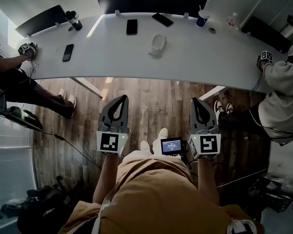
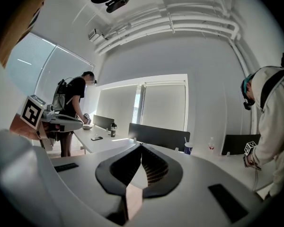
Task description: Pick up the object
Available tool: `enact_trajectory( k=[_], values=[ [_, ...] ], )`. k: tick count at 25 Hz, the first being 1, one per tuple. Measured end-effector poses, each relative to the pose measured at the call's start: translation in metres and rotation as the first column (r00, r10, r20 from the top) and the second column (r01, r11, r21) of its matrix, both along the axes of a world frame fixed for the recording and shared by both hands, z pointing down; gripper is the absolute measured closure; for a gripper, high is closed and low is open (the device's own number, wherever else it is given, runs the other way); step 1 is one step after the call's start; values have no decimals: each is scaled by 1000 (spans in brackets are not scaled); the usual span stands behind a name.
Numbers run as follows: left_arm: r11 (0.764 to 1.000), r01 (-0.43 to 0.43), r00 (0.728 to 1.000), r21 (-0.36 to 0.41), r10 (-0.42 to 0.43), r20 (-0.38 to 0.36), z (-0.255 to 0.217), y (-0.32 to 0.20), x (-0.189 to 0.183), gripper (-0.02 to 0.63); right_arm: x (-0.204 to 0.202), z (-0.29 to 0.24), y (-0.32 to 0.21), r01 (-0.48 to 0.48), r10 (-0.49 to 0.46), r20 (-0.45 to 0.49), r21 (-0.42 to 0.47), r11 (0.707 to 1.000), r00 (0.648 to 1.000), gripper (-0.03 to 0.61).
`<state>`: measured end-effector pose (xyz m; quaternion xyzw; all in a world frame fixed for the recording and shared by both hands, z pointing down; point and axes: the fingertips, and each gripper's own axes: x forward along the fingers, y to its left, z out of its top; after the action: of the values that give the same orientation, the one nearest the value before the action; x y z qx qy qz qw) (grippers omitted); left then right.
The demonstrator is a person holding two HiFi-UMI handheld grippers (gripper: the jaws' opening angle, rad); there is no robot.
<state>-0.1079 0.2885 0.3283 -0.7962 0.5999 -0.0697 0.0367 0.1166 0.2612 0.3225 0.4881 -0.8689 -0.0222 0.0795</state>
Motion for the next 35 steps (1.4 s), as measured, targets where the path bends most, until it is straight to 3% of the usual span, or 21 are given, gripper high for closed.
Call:
enact_trajectory(
  k=[9,16,24,31,35],
  values=[
    [1000,25,1000,11,-25,-12,-9,-81,17,609,10,-3,-70,41,-41,-6,18,999,999,569],
    [999,42,999,0,-42,10,-8,-112,30,609,36,8,-108,38,-38,8,-18,999,999,569],
    [998,55,998,6,-55,16,-8,-150,6,609,15,12,-151,42,-41,24,-11,999,999,569],
    [998,48,999,52,-48,-6,-23,-216,-46,609,-22,-7,-204,10,-11,20,28,1000,1000,569],
    [999,43,998,24,-42,-37,-10,-237,-64,609,-37,-11,-229,-20,19,21,41,999,1000,569]
  ],
)
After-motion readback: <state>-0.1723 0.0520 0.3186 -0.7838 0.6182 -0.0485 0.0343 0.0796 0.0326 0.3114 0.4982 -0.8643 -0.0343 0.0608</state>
